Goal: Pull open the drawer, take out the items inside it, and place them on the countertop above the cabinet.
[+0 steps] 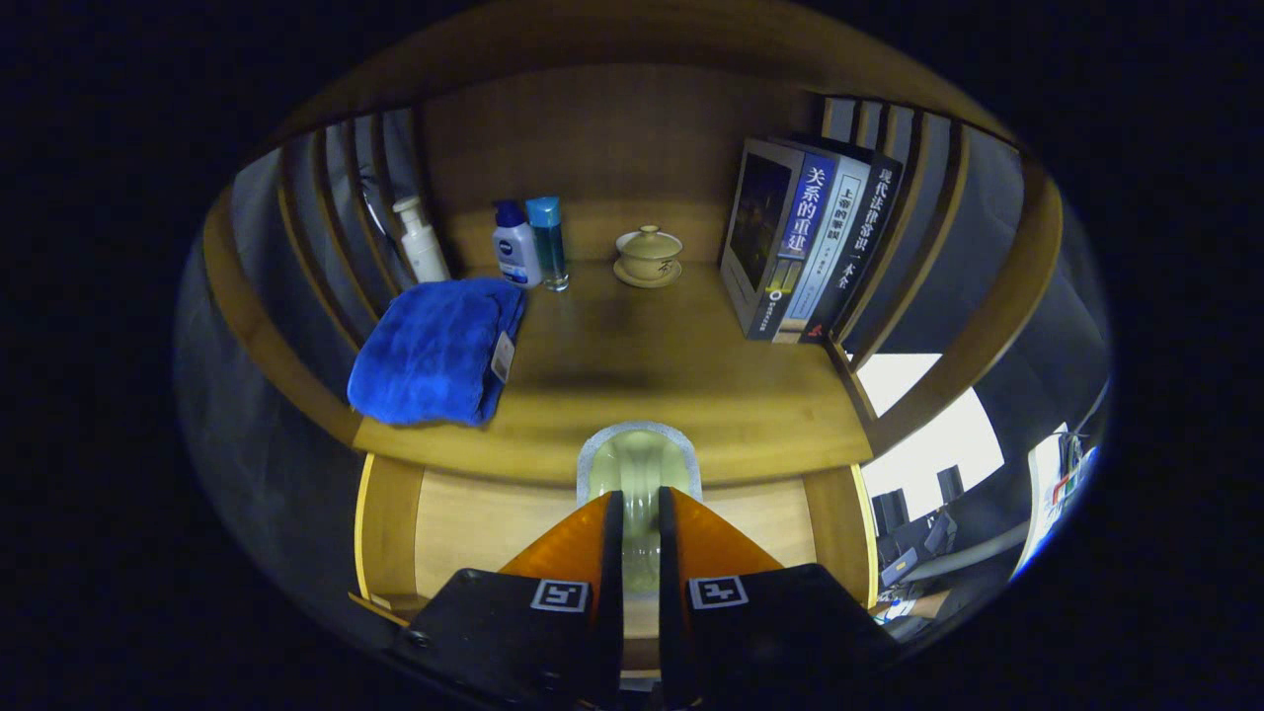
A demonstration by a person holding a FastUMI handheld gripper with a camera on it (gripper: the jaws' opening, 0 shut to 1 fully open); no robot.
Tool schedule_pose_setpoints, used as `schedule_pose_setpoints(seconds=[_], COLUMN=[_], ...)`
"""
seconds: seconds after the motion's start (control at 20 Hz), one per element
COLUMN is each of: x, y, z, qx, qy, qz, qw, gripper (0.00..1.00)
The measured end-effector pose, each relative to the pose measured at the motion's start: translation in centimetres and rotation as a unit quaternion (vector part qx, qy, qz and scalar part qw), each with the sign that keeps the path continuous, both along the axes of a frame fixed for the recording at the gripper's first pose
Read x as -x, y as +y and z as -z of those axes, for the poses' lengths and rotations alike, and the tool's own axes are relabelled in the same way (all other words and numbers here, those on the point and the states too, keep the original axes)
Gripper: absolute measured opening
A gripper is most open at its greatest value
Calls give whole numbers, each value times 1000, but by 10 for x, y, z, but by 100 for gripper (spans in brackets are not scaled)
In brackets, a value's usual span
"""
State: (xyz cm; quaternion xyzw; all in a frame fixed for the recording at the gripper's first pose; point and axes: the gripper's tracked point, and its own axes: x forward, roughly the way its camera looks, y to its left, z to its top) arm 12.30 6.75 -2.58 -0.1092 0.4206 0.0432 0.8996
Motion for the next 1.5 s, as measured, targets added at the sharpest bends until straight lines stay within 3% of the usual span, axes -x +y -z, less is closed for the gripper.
schedule_pose_setpoints(seconds=[0.45,0.75,0.95,1.35,1.5], x=[-107,-139,-145,-125,-106], y=[40,52,55,25,6], z=[-7,21,16,-1,-14], qx=[33,32,30,24,30], qy=[-14,-19,-42,-98,-119], qz=[-18,-23,-33,-11,-11], qw=[999,999,998,995,992], gripper=[24,26,50,99,99])
